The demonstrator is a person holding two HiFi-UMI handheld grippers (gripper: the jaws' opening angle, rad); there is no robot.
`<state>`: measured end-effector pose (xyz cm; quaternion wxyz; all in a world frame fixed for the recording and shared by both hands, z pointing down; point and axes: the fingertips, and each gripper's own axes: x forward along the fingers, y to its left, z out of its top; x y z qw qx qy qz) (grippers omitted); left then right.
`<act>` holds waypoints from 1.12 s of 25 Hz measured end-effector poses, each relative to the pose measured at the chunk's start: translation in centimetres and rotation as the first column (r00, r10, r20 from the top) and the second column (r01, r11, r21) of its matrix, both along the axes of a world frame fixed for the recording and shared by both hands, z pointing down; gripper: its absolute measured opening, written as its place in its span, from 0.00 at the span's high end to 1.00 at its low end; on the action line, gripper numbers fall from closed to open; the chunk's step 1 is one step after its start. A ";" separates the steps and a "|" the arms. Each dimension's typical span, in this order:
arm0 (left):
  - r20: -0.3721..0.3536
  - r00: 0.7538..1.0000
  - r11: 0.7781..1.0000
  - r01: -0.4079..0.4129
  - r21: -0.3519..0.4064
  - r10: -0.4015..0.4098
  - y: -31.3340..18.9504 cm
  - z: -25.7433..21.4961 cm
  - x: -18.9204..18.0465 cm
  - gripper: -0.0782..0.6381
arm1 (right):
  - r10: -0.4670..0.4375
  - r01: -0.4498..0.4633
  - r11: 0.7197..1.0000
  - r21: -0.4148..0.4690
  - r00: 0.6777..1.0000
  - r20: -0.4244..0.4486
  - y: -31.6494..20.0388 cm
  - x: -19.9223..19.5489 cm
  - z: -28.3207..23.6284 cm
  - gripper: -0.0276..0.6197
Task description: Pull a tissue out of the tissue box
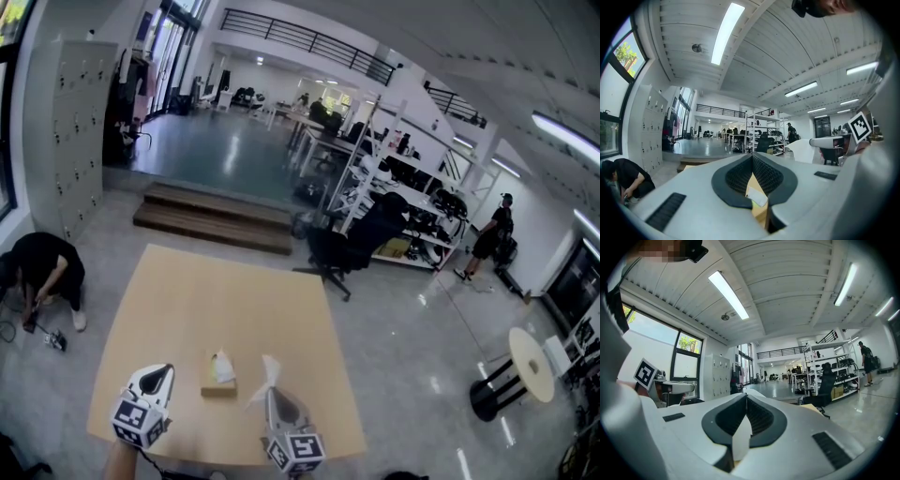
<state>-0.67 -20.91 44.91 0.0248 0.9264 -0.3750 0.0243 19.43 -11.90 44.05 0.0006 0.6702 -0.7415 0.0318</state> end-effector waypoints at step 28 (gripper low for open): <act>0.005 1.000 1.000 -0.005 -0.008 0.005 0.3 0.5 -0.6 0.88 | 0.001 -0.001 1.000 0.005 1.000 -0.017 0.5 -0.5 -0.3 0.94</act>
